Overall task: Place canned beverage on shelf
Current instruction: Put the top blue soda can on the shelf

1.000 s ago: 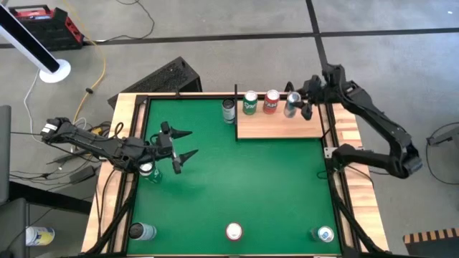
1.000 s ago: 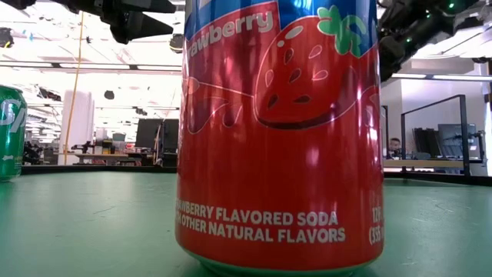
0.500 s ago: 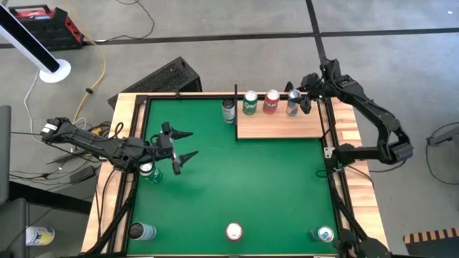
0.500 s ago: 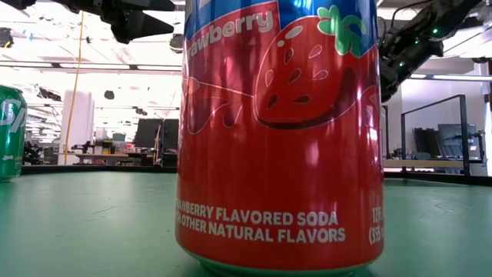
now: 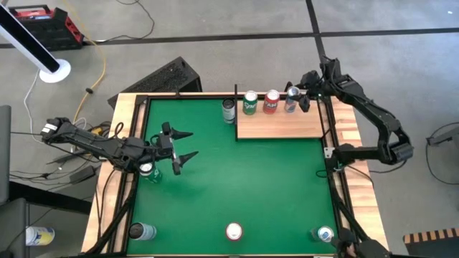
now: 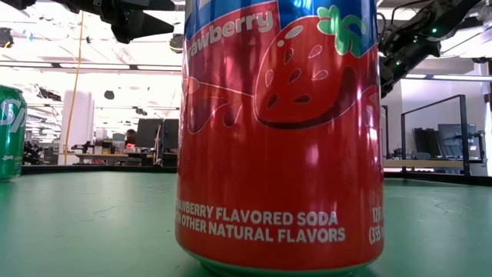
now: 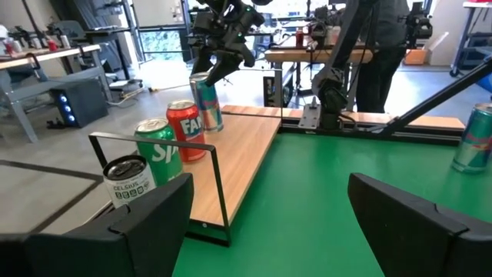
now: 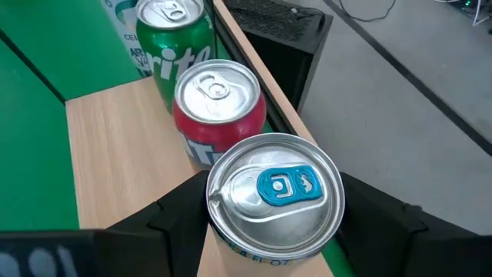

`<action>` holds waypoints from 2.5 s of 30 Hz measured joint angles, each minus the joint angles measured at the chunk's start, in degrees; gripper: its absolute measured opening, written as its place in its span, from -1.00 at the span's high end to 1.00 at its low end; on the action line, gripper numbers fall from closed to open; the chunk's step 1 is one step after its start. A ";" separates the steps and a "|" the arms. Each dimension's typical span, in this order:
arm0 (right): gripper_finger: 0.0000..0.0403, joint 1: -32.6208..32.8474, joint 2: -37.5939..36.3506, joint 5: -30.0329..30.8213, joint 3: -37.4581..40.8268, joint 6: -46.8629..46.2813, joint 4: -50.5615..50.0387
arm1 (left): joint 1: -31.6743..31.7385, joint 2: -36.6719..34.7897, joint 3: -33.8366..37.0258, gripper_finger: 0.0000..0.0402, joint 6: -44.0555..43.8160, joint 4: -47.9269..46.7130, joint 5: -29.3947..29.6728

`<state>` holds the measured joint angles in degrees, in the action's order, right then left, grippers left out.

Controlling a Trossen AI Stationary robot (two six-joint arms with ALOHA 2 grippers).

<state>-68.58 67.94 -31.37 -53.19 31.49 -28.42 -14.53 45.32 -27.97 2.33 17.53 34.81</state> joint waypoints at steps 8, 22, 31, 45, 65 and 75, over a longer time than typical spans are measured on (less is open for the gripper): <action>-0.33 -0.02 2.41 3.06 0.00 -1.53 0.26 | 0.00 0.02 0.00 -0.65 -0.04 0.22 0.02; -0.33 0.66 3.65 3.08 0.00 -3.13 1.42 | 0.00 0.02 -0.02 -0.65 -0.20 0.25 0.02; -0.42 0.66 3.63 3.43 0.00 -2.97 1.02 | -0.01 0.02 -0.02 -0.65 -0.20 0.25 0.02; -0.44 0.66 3.58 3.45 0.00 -2.95 0.39 | -0.02 0.02 -0.04 -0.65 -0.20 0.25 0.02; -0.45 0.66 3.58 3.41 0.00 -3.17 0.16 | 0.01 0.00 -0.04 -0.65 -0.47 0.31 0.04; -0.45 0.66 3.58 3.45 0.00 -3.59 0.26 | 0.00 0.00 -0.04 -0.65 -0.58 0.44 0.06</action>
<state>-67.92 71.53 -27.92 -53.19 27.90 -28.16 -14.53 45.32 -28.01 1.74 17.98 34.87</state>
